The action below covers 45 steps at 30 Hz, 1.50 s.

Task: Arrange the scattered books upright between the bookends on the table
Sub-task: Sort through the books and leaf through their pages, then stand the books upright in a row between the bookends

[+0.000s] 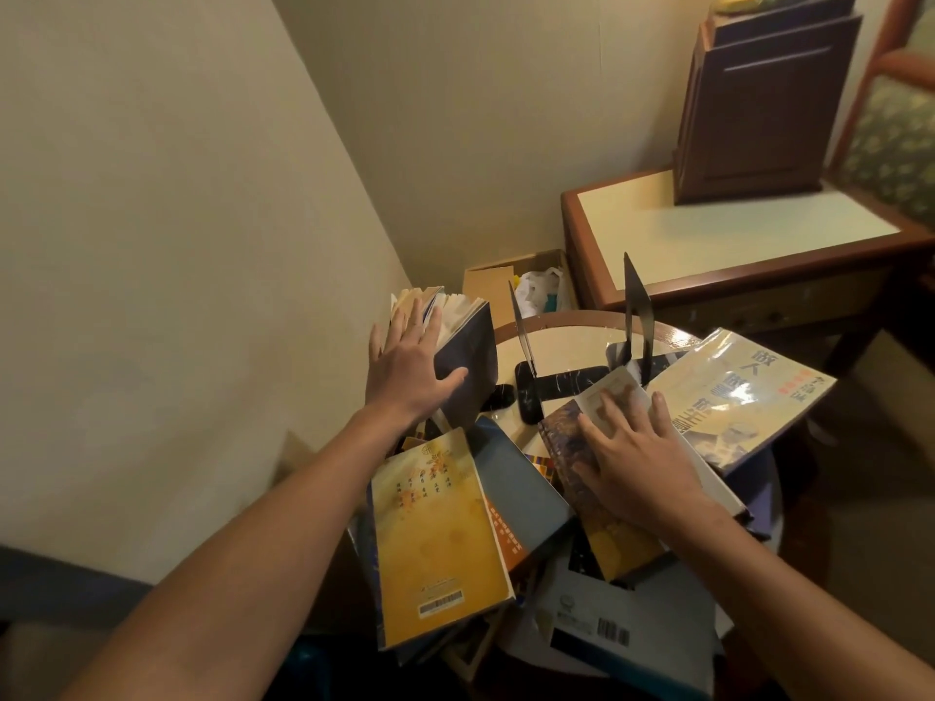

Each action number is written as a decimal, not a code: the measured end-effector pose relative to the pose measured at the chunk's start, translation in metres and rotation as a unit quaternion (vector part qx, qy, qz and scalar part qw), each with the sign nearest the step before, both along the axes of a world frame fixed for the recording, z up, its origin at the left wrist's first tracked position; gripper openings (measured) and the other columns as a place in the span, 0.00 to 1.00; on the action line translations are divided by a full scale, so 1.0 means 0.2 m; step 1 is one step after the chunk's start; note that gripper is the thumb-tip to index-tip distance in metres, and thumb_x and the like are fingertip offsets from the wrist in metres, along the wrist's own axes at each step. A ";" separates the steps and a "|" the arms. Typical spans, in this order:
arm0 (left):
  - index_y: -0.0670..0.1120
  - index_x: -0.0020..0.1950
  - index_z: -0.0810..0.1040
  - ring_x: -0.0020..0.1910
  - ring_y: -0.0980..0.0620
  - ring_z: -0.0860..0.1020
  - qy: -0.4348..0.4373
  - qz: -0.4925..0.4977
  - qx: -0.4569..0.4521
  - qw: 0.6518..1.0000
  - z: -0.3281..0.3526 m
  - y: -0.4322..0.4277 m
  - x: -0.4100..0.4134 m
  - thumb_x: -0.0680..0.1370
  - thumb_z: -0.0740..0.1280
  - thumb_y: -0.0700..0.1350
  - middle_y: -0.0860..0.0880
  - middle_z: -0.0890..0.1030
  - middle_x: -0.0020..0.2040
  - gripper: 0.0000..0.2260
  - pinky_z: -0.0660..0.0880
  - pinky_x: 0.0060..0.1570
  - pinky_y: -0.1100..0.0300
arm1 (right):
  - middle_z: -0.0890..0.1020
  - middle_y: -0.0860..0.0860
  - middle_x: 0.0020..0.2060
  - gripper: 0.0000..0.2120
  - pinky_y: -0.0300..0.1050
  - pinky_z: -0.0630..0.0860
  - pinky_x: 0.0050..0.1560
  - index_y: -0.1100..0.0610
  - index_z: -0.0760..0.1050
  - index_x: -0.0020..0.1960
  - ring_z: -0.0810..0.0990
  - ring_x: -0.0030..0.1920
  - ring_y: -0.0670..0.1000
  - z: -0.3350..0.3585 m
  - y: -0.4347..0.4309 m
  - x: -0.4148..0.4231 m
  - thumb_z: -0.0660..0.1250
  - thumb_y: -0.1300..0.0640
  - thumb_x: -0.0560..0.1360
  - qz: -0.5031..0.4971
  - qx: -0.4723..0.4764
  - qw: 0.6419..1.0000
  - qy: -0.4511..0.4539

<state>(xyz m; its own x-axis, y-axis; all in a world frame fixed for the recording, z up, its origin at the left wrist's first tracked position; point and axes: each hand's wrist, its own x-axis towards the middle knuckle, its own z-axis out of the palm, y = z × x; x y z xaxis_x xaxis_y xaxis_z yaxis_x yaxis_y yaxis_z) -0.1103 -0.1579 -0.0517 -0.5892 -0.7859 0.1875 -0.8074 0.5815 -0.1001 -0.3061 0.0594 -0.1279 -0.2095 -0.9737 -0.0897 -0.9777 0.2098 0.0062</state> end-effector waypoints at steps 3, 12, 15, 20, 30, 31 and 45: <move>0.51 0.83 0.54 0.82 0.43 0.49 0.025 -0.015 -0.027 0.999 -0.01 0.10 0.00 0.76 0.61 0.67 0.47 0.52 0.83 0.40 0.44 0.77 0.39 | 0.51 0.60 0.81 0.33 0.68 0.38 0.77 0.49 0.48 0.82 0.42 0.80 0.65 0.02 0.04 -0.01 0.46 0.35 0.82 -0.007 0.009 1.000 -0.013; 0.50 0.82 0.54 0.82 0.45 0.47 0.136 -0.040 0.030 0.990 -0.18 0.51 0.07 0.77 0.56 0.68 0.47 0.51 0.83 0.38 0.46 0.79 0.40 | 0.43 0.58 0.81 0.34 0.69 0.41 0.77 0.47 0.49 0.81 0.41 0.80 0.66 0.10 0.24 -0.04 0.48 0.33 0.81 -0.054 0.041 0.997 -0.043; 0.51 0.83 0.53 0.82 0.46 0.47 0.139 -0.003 0.087 0.986 -0.25 0.63 0.16 0.77 0.52 0.70 0.47 0.50 0.83 0.39 0.47 0.79 0.42 | 0.43 0.57 0.81 0.33 0.69 0.43 0.77 0.45 0.49 0.81 0.43 0.80 0.66 0.12 0.30 -0.04 0.51 0.33 0.80 -0.080 0.046 0.994 -0.061; 0.52 0.83 0.45 0.82 0.42 0.43 0.076 0.119 0.212 0.967 -0.38 0.79 0.33 0.77 0.52 0.74 0.47 0.42 0.83 0.42 0.44 0.78 0.39 | 0.46 0.57 0.81 0.32 0.67 0.54 0.77 0.42 0.51 0.80 0.51 0.79 0.65 0.12 0.37 -0.01 0.54 0.35 0.80 -0.119 0.039 0.988 -0.090; 0.57 0.82 0.44 0.79 0.32 0.43 0.128 0.271 0.242 0.923 -0.43 0.97 0.43 0.64 0.54 0.83 0.45 0.40 0.82 0.54 0.52 0.74 0.32 | 0.53 0.58 0.80 0.33 0.63 0.69 0.70 0.45 0.53 0.81 0.64 0.75 0.63 0.13 0.40 0.08 0.56 0.34 0.80 -0.159 0.015 0.985 -0.071; 0.56 0.82 0.47 0.79 0.33 0.48 0.152 0.276 0.234 0.920 -0.42 0.97 0.43 0.64 0.57 0.82 0.45 0.44 0.83 0.54 0.58 0.73 0.33 | 0.53 0.58 0.80 0.34 0.64 0.67 0.71 0.46 0.53 0.81 0.63 0.75 0.64 0.14 0.40 0.08 0.56 0.34 0.80 -0.160 0.020 0.985 -0.068; 0.59 0.81 0.58 0.76 0.41 0.60 0.222 0.180 0.231 0.930 -0.40 0.99 0.48 0.73 0.68 0.69 0.53 0.56 0.82 0.39 0.69 0.69 0.43 | 0.68 0.50 0.75 0.24 0.55 0.74 0.66 0.45 0.67 0.75 0.66 0.73 0.56 0.15 0.30 0.70 0.64 0.46 0.80 0.025 -0.053 0.971 -0.234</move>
<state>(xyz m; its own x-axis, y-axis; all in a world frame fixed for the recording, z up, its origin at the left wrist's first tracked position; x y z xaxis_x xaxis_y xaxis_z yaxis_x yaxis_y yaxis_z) -0.0149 0.0395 -0.1326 -0.2175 -0.9744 -0.0576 -0.8602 0.1635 0.4830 -0.1661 0.1188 -0.0986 -0.1231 -0.9904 -0.0623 -0.8775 0.1380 -0.4593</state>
